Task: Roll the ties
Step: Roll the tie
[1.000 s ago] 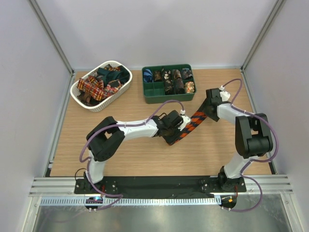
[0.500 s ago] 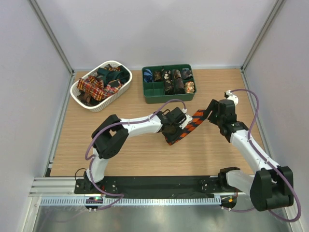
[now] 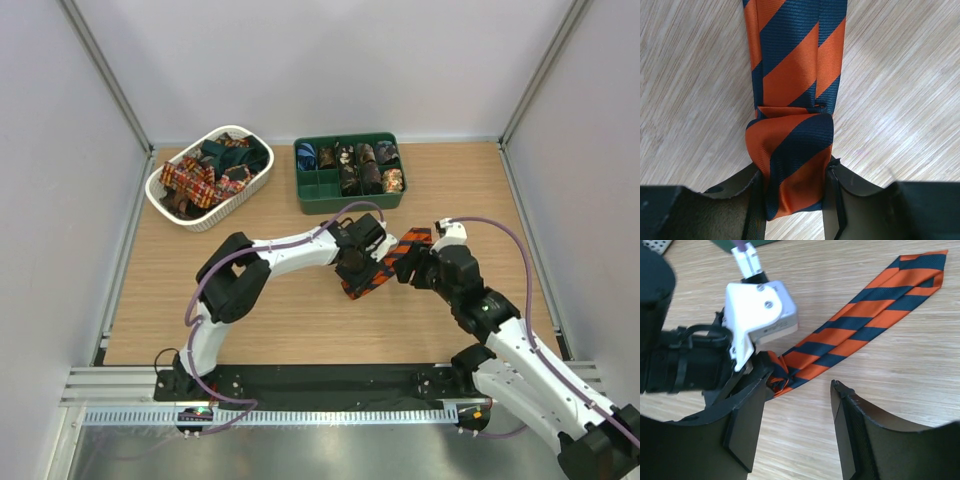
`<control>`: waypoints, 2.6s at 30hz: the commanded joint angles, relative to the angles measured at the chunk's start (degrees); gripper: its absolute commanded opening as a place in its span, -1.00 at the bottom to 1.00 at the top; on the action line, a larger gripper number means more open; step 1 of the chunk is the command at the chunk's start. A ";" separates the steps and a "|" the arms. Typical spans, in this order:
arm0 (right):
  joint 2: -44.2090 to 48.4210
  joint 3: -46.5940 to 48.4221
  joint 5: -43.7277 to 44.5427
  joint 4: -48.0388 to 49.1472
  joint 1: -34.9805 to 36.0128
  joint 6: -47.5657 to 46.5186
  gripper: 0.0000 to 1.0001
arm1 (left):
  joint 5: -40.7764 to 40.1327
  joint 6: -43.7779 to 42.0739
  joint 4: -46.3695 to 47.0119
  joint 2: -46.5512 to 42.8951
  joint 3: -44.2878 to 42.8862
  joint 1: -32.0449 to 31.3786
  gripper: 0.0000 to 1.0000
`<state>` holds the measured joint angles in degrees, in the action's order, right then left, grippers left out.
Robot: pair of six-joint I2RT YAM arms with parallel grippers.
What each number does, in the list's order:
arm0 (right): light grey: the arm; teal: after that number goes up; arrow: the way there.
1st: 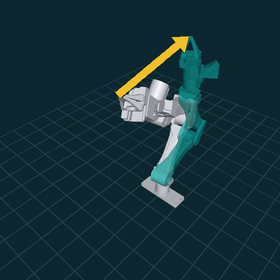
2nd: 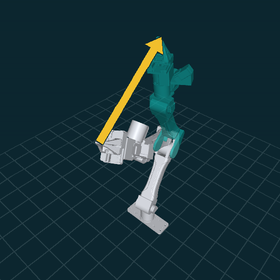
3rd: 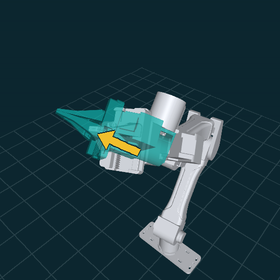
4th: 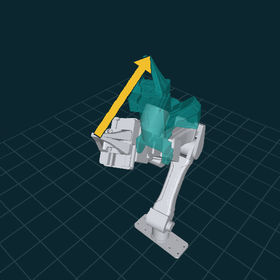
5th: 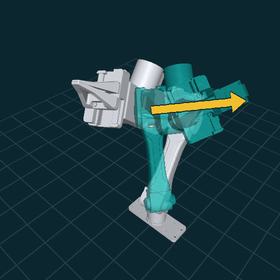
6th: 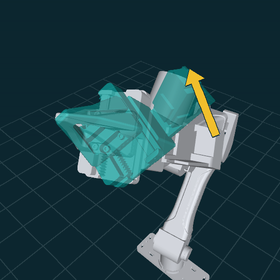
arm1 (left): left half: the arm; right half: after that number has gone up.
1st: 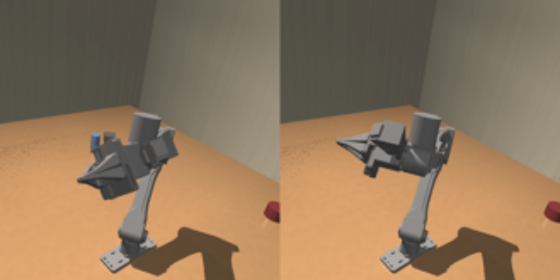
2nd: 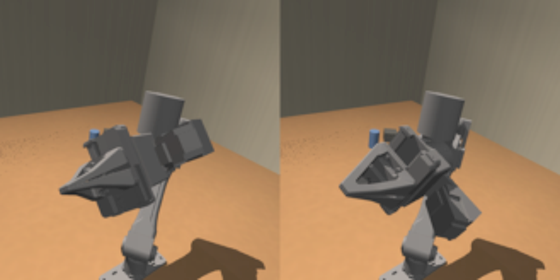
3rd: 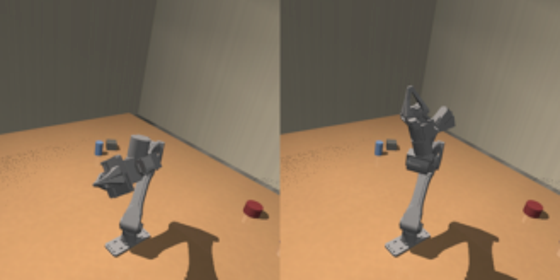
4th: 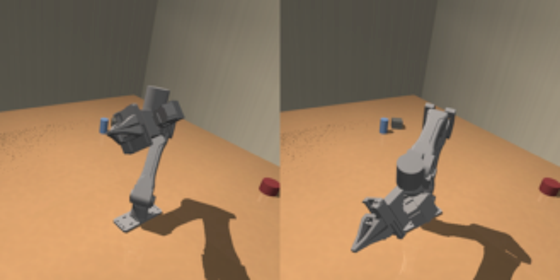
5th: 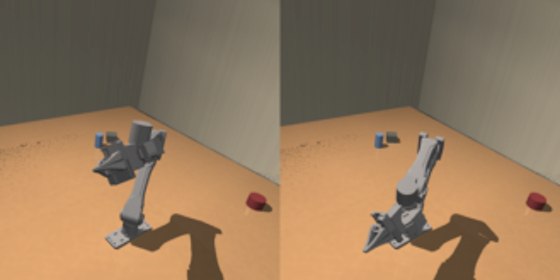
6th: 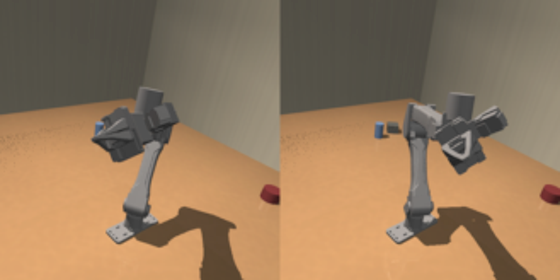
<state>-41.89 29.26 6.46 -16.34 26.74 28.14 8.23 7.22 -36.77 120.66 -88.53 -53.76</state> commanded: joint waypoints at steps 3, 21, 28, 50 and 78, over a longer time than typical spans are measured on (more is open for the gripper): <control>4.97 -2.36 -4.51 -0.10 2.17 -2.91 0.10 | -2.51 -0.37 -16.84 7.57 4.16 0.76 -0.46; -5.73 -1.05 10.83 9.13 43.02 -13.28 -0.11 | -4.89 0.07 -20.53 8.54 2.05 0.76 -0.46; -29.54 10.01 31.32 7.04 57.97 -19.61 -0.11 | -4.63 0.07 -21.23 9.06 1.35 0.67 -0.47; -77.73 46.85 53.74 -25.58 56.67 -22.60 0.31 | -4.10 -0.37 -26.15 9.77 -0.41 0.50 -0.42; -90.56 56.97 52.42 -46.41 48.06 -6.88 -0.37 | -3.04 0.95 -29.23 13.29 -2.52 -0.65 -0.52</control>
<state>-129.73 86.48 60.86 -56.73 78.89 15.86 5.61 7.99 -60.34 126.02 -96.84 -54.00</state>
